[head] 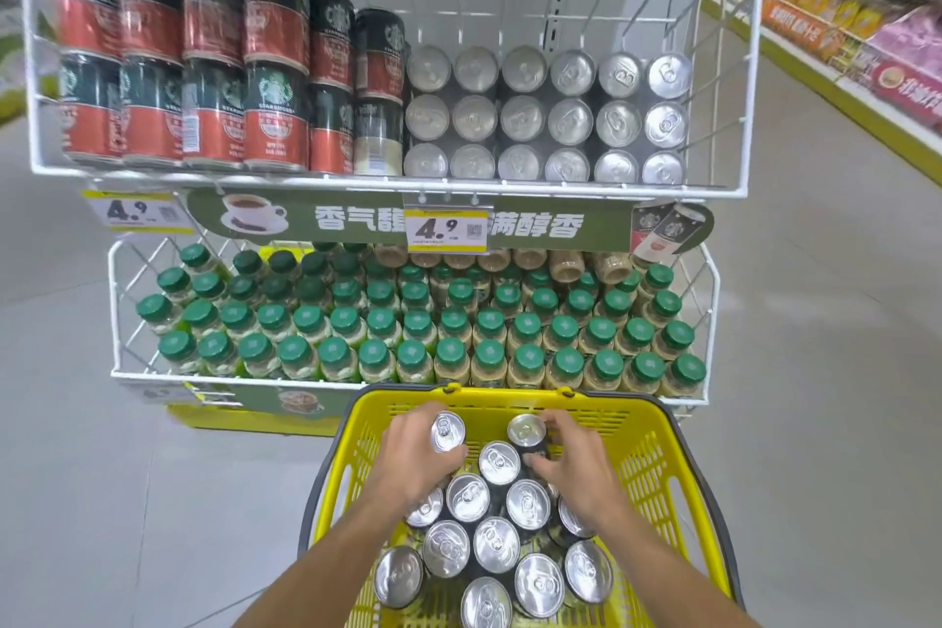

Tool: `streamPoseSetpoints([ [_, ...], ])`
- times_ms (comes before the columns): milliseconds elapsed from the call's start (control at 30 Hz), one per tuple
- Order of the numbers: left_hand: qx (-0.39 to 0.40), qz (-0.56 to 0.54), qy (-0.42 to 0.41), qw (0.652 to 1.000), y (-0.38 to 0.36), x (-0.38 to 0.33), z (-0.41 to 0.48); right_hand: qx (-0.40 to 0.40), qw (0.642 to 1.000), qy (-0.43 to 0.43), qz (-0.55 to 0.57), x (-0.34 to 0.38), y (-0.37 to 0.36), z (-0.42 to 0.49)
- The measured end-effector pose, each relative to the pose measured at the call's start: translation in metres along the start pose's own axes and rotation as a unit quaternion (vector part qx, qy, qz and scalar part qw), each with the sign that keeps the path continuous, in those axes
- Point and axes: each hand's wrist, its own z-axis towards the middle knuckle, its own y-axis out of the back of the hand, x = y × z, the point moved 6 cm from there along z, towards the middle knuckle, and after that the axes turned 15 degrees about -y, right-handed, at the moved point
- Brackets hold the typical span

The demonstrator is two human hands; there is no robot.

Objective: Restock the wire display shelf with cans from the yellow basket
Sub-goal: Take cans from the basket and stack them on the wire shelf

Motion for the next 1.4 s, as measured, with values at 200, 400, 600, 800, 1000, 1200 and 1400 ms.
streamPoseSetpoints([
  [200, -0.002, -0.002, -0.006, 1.0, 0.024, -0.007, 0.007, -0.031, 0.999, 0.004, -0.004, -0.001, 0.003, -0.008],
  [400, -0.002, -0.001, -0.025, 1.0, 0.035, -0.014, 0.008, -0.092, 0.995, -0.024, 0.029, -0.01, 0.018, -0.014],
  [600, 0.024, -0.014, -0.039, 0.999, 0.044, -0.038, 0.01, -0.095, 0.988, 0.003, 0.123, 0.008, 0.048, -0.031],
  [800, 0.016, -0.048, -0.131, 0.99, 0.108, -0.11, 0.017, -0.075, 0.962, 0.074, 0.251, 0.076, 0.125, -0.065],
  [1000, -0.021, -0.077, -0.226, 0.971, 0.208, -0.203, 0.033, -0.075, 0.935, 0.163, 0.307, 0.182, 0.23, -0.091],
  [1200, -0.086, -0.178, -0.227, 0.954, 0.279, -0.248, 0.07, -0.106, 0.929, 0.172, 0.31, 0.253, 0.292, -0.084],
  [1400, -0.123, -0.238, -0.187, 0.945, 0.289, -0.247, 0.105, -0.104, 0.946, 0.137, 0.276, 0.297, 0.303, -0.063],
])
